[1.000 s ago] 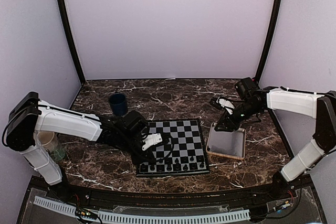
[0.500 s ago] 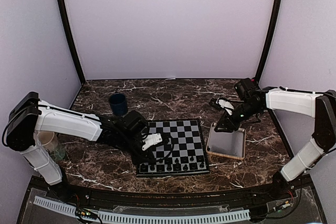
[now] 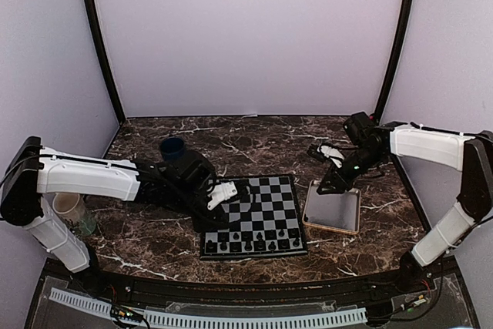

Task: Set up the chess pieces on the board
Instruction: Adjust the pawn in the storage box.

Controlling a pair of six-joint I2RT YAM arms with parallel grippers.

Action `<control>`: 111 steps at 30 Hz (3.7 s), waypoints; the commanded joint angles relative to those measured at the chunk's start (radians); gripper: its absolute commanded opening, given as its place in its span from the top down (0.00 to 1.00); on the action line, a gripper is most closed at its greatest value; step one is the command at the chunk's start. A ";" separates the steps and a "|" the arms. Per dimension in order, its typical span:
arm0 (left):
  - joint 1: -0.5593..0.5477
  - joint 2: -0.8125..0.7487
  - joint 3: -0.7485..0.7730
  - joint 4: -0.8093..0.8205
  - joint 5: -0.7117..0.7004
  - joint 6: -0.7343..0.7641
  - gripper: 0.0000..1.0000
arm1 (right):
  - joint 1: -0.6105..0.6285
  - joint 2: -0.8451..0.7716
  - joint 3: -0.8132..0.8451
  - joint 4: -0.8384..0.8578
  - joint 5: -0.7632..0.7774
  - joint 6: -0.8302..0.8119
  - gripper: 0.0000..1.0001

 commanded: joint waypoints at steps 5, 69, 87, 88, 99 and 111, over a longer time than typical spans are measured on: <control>-0.005 -0.022 0.076 -0.012 -0.088 -0.030 0.66 | 0.106 0.139 0.039 -0.086 0.064 0.039 0.66; -0.005 -0.001 0.029 0.040 -0.233 -0.082 0.66 | 0.198 0.286 0.111 -0.111 0.310 0.152 0.67; -0.005 0.005 0.034 0.044 -0.237 -0.087 0.66 | 0.200 0.331 0.112 -0.016 0.441 0.182 0.72; -0.005 0.007 0.035 0.042 -0.236 -0.087 0.66 | 0.200 0.332 0.111 -0.013 0.453 0.182 0.73; -0.005 0.009 0.040 0.045 -0.234 -0.087 0.66 | 0.213 0.315 0.070 0.039 0.435 0.117 0.71; -0.005 0.003 0.040 0.046 -0.235 -0.090 0.66 | 0.214 0.327 0.087 0.099 0.459 0.017 0.67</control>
